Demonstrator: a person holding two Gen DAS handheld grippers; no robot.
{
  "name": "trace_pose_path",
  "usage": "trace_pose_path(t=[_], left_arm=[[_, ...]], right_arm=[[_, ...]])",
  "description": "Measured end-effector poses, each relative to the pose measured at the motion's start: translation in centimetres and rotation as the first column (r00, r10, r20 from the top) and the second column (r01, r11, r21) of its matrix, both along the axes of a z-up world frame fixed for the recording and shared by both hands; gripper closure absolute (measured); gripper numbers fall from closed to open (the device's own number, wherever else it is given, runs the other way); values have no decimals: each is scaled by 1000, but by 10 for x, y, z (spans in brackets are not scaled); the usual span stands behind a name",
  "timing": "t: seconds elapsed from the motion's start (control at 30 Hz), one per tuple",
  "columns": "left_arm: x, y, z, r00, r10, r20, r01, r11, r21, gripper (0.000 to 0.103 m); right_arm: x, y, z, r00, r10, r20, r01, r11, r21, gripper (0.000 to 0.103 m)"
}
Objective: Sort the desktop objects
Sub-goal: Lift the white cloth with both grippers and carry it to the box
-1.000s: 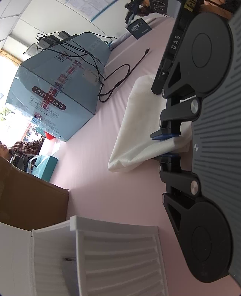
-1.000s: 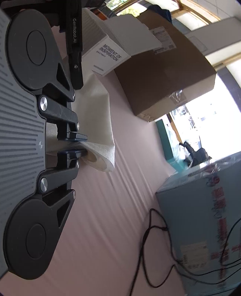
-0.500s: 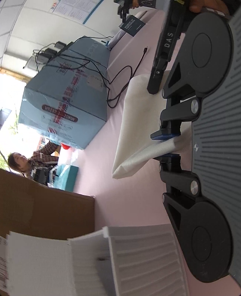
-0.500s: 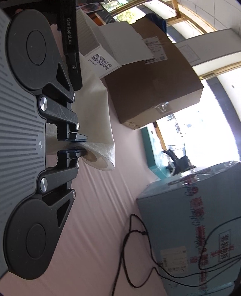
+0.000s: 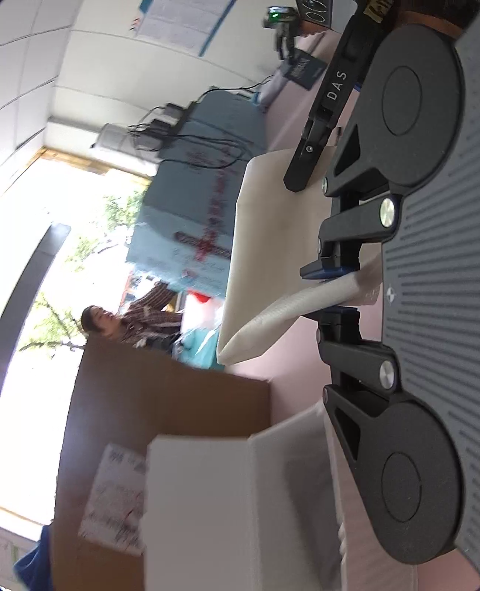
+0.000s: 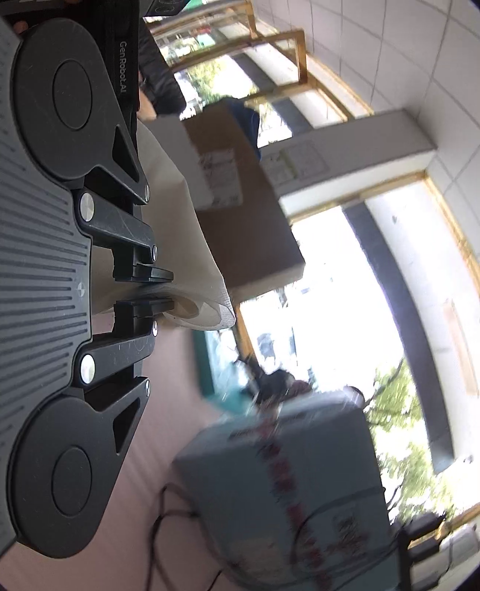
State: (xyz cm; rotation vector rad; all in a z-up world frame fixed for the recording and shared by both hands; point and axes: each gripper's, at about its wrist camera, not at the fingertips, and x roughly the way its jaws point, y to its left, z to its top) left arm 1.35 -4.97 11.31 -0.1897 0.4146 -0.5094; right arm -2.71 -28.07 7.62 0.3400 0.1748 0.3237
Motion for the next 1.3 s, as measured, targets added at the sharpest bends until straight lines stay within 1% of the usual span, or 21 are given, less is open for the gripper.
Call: trace_pose_path(t=[0.07, 0.17, 0.2, 0.27, 0.33, 0.4, 0.47, 0.53, 0.6, 0.67, 0.77, 0.87, 0.93, 1.0, 1.13, 1.17, 1.3], left_arm=[[-5, 14, 9, 999, 45, 26, -46, 999, 9, 90], [-7, 41, 23, 993, 116, 31, -116, 993, 13, 90], [-7, 51, 28, 989, 146, 27, -147, 989, 11, 90], [-7, 79, 36, 979, 204, 14, -204, 979, -18, 90], [-4, 105, 45, 965, 261, 10, -260, 965, -34, 90], [0, 129, 53, 954, 299, -8, -299, 953, -36, 90], [4, 155, 59, 948, 313, -62, -316, 947, -57, 89], [7, 175, 63, 945, 312, -96, -320, 944, -77, 89], [6, 188, 67, 939, 326, -104, -335, 938, -85, 89], [6, 192, 69, 933, 346, -101, -354, 933, -68, 89], [9, 184, 67, 935, 344, -85, -344, 939, 12, 90], [20, 175, 59, 947, 297, -124, -293, 955, 53, 89], [25, 169, 55, 949, 279, -148, -271, 960, 72, 89], [28, 167, 51, 948, 271, -167, -260, 962, 81, 89], [42, 162, 37, 945, 234, -228, -216, 971, 102, 89], [47, 161, 33, 943, 226, -245, -206, 973, 107, 89], [66, 163, 15, 923, 201, -329, -176, 979, 106, 89]], right_arm=[[6, 19, 13, 999, 32, 20, -31, 999, -14, 95], [21, 55, 30, 996, 74, 45, -73, 997, -28, 95], [27, 68, 37, 995, 89, 54, -88, 996, -32, 95], [37, 97, 50, 989, 127, 76, -124, 991, -44, 95], [48, 127, 62, 984, 152, 97, -147, 987, -64, 95], [58, 153, 73, 981, 171, 94, -165, 983, -75, 95], [66, 175, 82, 977, 191, 90, -185, 980, -75, 95], [71, 188, 85, 974, 205, 98, -201, 978, -52, 95], [76, 200, 88, 970, 219, 105, -216, 976, -32, 95], [81, 205, 83, 969, 226, 99, -225, 974, -23, 95], [89, 200, 78, 974, 223, 47, -222, 975, -30, 95], [96, 195, 75, 975, 222, -7, -222, 974, -34, 95], [101, 190, 75, 974, 224, -46, -226, 974, -35, 95], [97, 190, 71, 972, 221, -78, -225, 973, -48, 95], [109, 191, 66, 968, 205, -147, -218, 973, -81, 95], [113, 191, 63, 965, 202, -167, -218, 972, -87, 95], [138, 188, 46, 944, 199, -263, -221, 974, -58, 95]])
